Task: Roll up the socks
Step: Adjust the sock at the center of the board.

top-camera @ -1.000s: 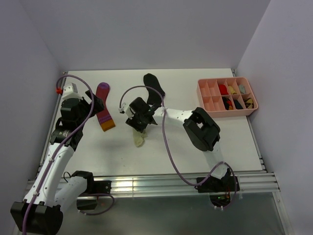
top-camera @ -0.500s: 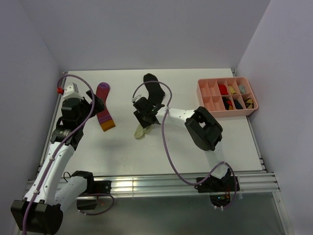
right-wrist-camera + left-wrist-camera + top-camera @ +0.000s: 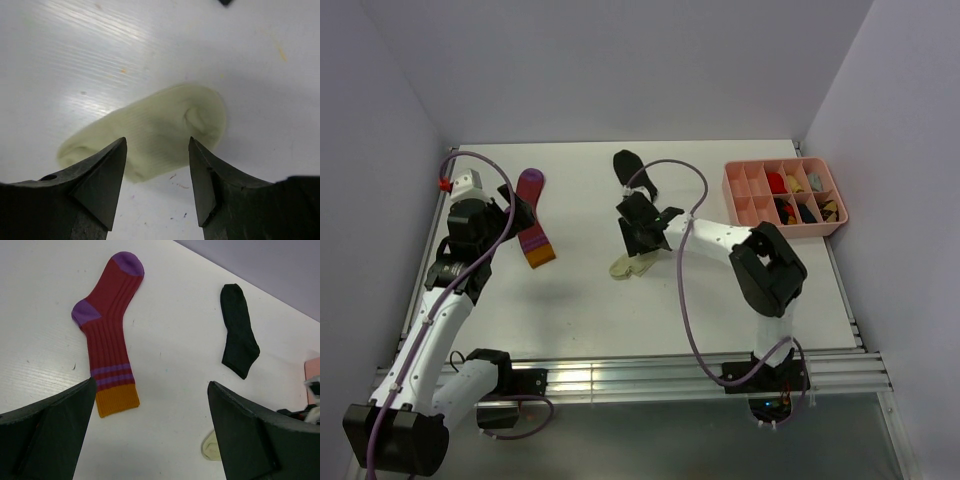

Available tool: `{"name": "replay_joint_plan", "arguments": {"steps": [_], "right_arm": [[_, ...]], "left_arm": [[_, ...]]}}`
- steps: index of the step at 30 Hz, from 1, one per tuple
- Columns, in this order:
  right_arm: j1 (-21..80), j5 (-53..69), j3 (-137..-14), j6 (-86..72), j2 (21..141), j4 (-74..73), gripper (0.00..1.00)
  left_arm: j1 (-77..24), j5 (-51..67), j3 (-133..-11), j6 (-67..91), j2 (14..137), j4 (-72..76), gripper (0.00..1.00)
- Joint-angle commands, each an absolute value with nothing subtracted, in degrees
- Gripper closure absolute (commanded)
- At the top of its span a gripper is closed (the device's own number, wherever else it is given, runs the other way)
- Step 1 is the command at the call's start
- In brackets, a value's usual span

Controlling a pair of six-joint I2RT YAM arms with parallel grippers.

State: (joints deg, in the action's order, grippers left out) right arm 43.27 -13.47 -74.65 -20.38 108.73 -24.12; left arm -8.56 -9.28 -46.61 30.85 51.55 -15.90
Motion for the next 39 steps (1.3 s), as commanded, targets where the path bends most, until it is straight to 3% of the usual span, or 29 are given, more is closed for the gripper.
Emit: {"name": "replay_joint_plan", "arguments": {"steps": [1, 5, 11, 39], "right_arm": [[44.99, -10.56, -75.68, -14.43, 100.82, -20.83, 0.39], [48.86, -8.35, -73.31, -8.01, 99.67, -18.81, 0.43], [55.10, -12.56, -73.82, -4.66, 103.00, -19.60, 0.55], [60.91, -21.71, -79.54, -4.13, 115.22, -23.82, 0.55]], "left_arm": [[-8.35, -8.44, -47.02, 30.76, 51.50, -15.91, 0.01], [-8.35, -8.35, -47.11, 30.94, 51.68, -16.08, 0.00], [-8.35, -7.91, -47.46, 30.76, 52.38, -16.35, 0.00], [-8.35, -8.00, -47.37, 30.67, 52.12, -16.70, 0.01]]}}
